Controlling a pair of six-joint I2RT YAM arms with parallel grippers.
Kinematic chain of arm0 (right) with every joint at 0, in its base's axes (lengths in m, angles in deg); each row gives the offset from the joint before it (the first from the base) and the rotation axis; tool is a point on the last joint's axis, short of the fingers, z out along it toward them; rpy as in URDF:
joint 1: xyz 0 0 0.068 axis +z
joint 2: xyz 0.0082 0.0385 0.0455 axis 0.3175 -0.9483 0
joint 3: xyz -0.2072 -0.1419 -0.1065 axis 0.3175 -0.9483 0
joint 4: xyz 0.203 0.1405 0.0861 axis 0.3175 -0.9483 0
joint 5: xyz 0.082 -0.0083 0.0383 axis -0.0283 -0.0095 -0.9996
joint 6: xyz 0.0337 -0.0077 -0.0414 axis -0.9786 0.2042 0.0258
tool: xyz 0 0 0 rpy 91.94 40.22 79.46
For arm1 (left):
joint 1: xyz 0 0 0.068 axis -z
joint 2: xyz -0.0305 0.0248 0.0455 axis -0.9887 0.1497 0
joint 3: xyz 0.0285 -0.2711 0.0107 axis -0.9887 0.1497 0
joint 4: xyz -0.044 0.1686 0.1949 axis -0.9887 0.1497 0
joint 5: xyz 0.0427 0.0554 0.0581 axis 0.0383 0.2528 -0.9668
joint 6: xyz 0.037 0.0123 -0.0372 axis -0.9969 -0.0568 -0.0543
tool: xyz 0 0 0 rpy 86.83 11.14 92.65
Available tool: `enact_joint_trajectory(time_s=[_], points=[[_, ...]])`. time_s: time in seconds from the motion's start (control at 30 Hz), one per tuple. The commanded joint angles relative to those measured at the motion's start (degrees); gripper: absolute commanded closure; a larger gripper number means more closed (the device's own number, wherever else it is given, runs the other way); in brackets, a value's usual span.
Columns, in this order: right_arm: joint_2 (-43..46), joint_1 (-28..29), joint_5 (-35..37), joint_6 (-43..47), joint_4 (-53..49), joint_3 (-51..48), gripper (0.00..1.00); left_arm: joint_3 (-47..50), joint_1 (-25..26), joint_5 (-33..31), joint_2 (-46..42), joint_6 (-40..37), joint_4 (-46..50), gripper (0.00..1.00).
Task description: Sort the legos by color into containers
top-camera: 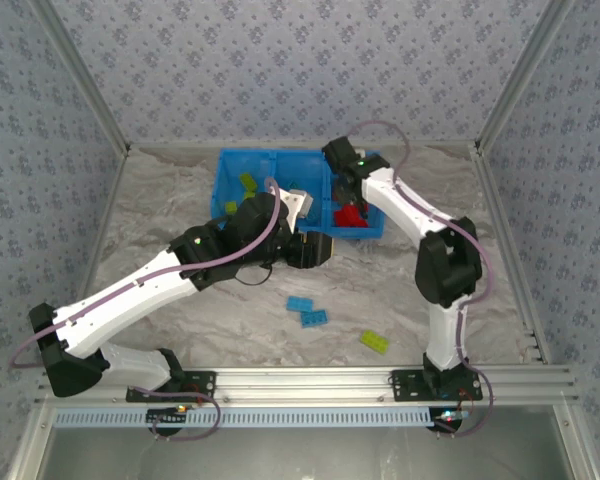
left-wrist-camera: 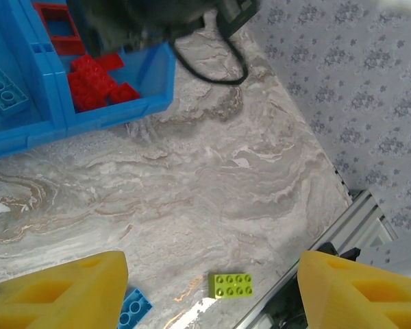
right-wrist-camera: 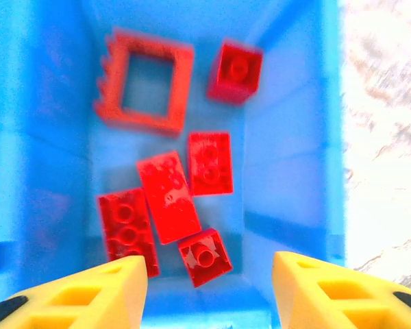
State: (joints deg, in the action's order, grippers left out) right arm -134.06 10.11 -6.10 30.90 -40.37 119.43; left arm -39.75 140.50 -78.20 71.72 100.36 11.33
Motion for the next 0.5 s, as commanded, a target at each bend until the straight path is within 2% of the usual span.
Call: enact_joint_trajectory(time_s=[0.0,0.2,0.47], points=[[9.6,-0.1,-2.0,1.5,-2.4,2.2,0.47,0.3,1.5,2.4,-1.3,-3.4,1.4,0.33],[28.4,-0.8,-13.9,6.6,-2.4,-4.7,0.47,0.6,7.3,1.3,4.3,-7.7,3.2,0.33],[49.2,-2.2,-34.9,6.8,-12.8,-8.6,0.47,-0.5,15.2,1.5,16.8,-21.8,2.7,0.33]])
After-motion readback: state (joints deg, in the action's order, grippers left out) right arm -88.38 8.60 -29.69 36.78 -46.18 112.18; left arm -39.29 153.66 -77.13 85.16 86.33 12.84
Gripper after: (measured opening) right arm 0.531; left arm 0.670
